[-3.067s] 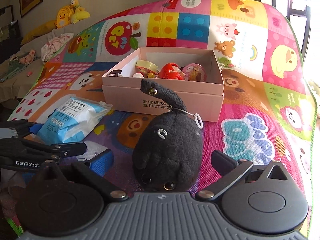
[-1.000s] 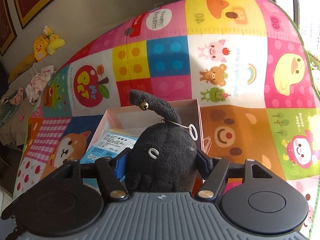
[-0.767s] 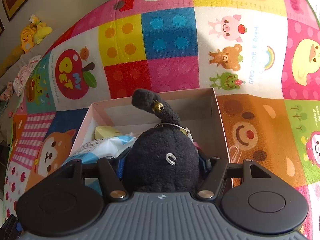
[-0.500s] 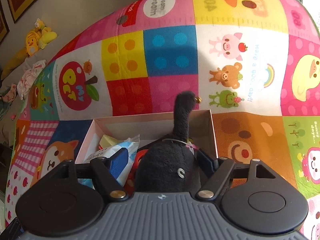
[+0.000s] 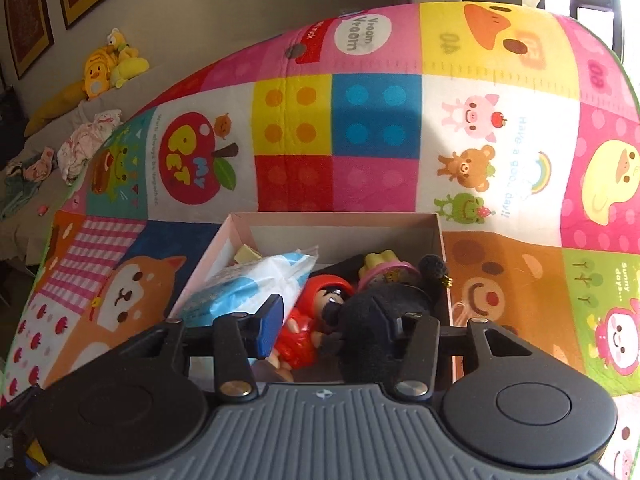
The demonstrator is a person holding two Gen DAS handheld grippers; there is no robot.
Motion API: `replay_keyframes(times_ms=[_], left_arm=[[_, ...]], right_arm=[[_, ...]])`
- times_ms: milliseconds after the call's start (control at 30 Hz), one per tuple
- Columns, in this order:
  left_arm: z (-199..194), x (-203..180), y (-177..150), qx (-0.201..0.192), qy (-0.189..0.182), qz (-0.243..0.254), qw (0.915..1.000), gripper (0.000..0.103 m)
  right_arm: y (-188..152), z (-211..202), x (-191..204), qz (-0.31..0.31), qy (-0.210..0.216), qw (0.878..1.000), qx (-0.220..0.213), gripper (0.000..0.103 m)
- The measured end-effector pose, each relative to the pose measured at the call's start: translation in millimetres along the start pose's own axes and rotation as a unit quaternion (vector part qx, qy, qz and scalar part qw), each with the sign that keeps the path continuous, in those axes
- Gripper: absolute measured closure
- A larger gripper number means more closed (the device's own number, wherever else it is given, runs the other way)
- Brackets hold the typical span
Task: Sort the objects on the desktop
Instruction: 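Lower the black plush into the pink box and open the right tool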
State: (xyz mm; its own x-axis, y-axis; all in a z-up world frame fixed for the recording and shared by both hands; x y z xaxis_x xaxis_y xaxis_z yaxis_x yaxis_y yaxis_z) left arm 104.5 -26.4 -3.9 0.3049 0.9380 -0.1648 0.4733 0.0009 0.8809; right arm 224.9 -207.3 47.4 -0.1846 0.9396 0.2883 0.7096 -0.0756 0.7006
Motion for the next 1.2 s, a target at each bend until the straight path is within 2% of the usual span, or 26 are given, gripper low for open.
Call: replay_keyframes(times_ms=[67,133,200,333,367,467,533,600,767,867,1000,1033,1133,1200], left_arm=[[2,-1,-1,0.005,-0.002,0.000,1.0000,0.002],[3,-2,-3,0.008,-0.003,0.001,1.0000,0.002],[4,-2,-4,0.010,-0.004,0.002,0.9999,0.002],[1,2,-4,0.010,-0.001,0.000,1.0000,0.001],[0,4,-4,0.010,0.002,-0.001,0.9999,0.001],[0,8,-6,0.015,0.009,-0.002,0.9998,0.001],[0,10,-8,0.019,0.013,-0.002,0.9997,0.001],[0,10,-9,0.022,0.014,-0.002,0.9997,0.001],[2,5,-10,0.029,0.011,0.005,0.9995,0.000],[3,-1,-12,0.034,0.007,0.009,0.9994,0.000],[7,-12,-13,0.041,-0.004,0.019,0.9990,0.000],[6,-14,-13,0.041,-0.005,0.022,0.9989,0.000],[4,-15,-13,0.041,-0.003,0.029,0.9987,0.000],[3,-9,-13,0.043,0.006,0.028,0.9987,0.000]], right_arm=[[1,0,19,0.011,0.046,0.999,0.016,0.054],[-2,8,34,0.002,0.054,0.998,0.036,0.055],[-8,22,40,-0.026,0.026,0.998,0.041,0.058],[-9,40,33,-0.076,-0.035,0.996,0.011,0.058],[-9,42,32,-0.080,-0.035,0.996,0.006,0.058],[-18,41,32,-0.043,0.002,0.998,0.047,0.058],[-28,32,40,-0.049,0.033,0.996,0.061,0.060],[-34,20,42,-0.055,0.042,0.996,0.056,0.060],[-31,-9,31,-0.065,0.029,0.997,0.020,0.060],[-18,-15,22,-0.043,0.023,0.999,-0.004,0.060],[18,3,11,-0.010,-0.028,0.998,-0.048,0.062],[23,14,9,-0.001,-0.033,0.998,-0.045,0.062],[23,52,2,0.018,-0.042,0.999,0.001,0.067],[17,64,-2,0.006,-0.063,0.998,0.003,0.067]])
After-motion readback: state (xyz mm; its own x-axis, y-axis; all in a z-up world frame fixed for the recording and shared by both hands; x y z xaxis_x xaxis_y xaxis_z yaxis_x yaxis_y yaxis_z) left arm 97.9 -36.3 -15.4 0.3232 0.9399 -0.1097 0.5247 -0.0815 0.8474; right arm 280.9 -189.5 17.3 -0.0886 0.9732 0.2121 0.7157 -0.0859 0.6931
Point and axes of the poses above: each gripper's, at about its wrist camera, not at the fingertips, and z roughly the way its jaws point, x to its left, y to its top, the point moved 9 cm from there along z, roughly the way its jaws point, and after that the axes turned 8 degrees about z, right-handed, at the moved point
